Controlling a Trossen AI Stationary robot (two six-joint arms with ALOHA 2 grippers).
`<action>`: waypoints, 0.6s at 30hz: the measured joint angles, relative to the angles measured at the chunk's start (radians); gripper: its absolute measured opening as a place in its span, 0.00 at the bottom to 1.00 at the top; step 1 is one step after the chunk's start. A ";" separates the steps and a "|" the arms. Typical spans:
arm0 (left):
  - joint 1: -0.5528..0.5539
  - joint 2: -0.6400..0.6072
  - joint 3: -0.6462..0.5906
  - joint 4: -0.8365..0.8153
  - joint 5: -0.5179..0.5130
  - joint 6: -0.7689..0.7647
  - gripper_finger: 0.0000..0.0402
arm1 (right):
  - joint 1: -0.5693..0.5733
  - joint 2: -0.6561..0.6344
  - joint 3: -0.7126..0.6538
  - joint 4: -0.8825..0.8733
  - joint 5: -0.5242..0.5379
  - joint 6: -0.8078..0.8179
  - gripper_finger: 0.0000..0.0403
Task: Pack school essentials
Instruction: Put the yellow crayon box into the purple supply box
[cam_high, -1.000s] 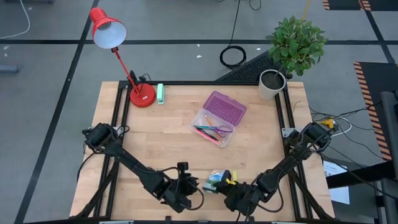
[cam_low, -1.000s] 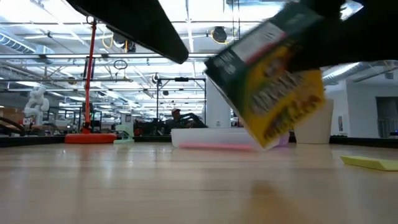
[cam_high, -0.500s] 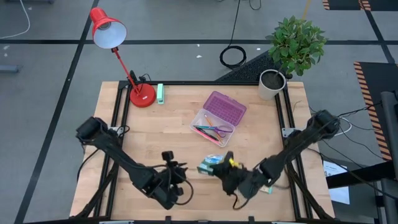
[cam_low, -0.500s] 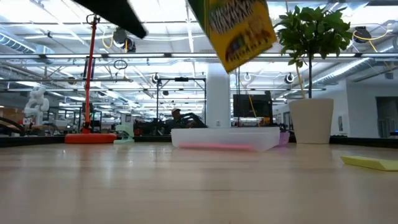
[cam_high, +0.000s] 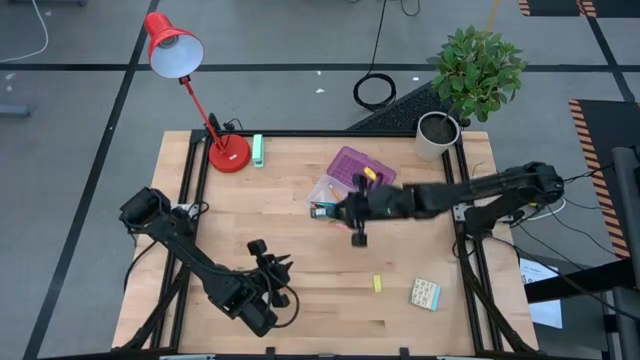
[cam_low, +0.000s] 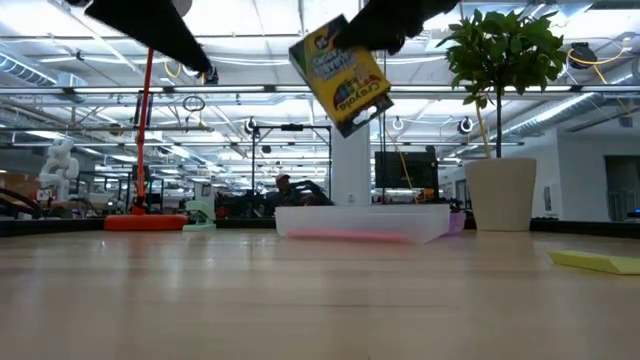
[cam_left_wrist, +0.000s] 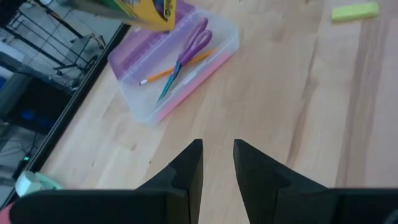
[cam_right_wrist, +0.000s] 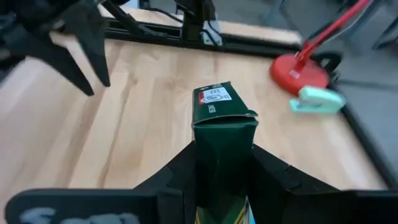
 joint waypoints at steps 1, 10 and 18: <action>0.000 0.000 -0.009 -0.001 0.000 -0.009 0.23 | -0.033 0.000 0.000 -0.003 -0.053 0.017 0.25; 0.002 0.000 -0.050 0.003 0.000 -0.066 0.23 | -0.261 0.009 0.000 -0.081 -0.354 0.140 0.25; 0.018 0.000 -0.050 0.045 -0.005 -0.052 0.23 | -0.345 0.009 -0.109 0.051 -0.455 0.181 0.25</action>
